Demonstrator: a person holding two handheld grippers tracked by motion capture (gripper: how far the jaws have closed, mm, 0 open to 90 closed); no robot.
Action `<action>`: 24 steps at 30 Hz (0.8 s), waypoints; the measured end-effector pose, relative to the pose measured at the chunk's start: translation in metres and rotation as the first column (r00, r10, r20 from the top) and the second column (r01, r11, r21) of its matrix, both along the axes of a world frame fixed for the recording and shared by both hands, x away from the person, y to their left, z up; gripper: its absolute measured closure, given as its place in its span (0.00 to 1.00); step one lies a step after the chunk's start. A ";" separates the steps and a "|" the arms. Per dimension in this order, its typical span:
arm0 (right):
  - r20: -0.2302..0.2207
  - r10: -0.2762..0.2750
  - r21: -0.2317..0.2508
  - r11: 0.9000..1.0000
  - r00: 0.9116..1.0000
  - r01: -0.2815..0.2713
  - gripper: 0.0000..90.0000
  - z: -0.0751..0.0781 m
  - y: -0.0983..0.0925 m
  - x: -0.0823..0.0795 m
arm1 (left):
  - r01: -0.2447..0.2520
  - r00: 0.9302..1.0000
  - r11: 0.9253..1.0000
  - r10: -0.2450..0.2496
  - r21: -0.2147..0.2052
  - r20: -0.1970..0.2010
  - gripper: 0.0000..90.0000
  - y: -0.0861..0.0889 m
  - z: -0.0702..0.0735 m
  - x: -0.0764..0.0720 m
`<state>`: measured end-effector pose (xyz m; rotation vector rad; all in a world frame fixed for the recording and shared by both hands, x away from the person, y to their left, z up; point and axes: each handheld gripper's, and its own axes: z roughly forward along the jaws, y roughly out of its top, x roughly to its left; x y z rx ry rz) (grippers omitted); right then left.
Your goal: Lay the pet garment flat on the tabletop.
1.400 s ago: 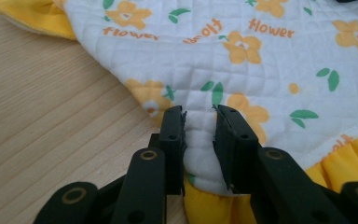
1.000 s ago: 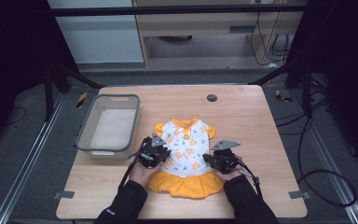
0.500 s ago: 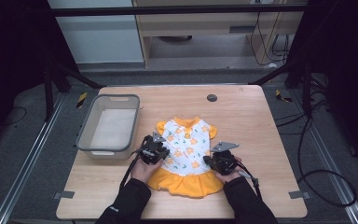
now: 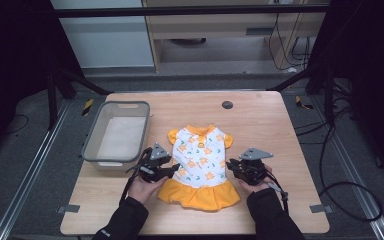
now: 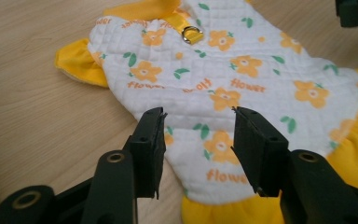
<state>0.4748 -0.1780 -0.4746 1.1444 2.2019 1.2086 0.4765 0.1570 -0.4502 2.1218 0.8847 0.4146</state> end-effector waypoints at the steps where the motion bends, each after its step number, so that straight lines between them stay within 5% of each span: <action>1: 0.010 -0.024 0.017 1.000 1.000 0.024 0.72 0.004 -0.008 -0.004 | 0.010 1.000 1.000 -0.010 -0.001 -0.002 0.53 0.007 0.001 -0.007; 9: 0.033 -0.086 0.048 0.995 0.996 0.085 0.50 0.008 -0.041 -0.020 | 0.021 0.999 1.000 -0.022 -0.020 -0.032 0.41 0.039 -0.009 -0.027; 15: 0.035 -0.146 0.047 0.988 0.989 0.144 0.29 0.001 -0.065 -0.029 | 0.009 0.998 1.000 -0.008 0.015 -0.058 0.33 0.057 -0.019 -0.040; 24: 0.003 -0.208 0.047 0.977 0.978 0.207 0.19 -0.010 -0.091 -0.035 | -0.058 0.997 0.998 0.059 0.019 -0.057 0.29 0.088 -0.021 -0.050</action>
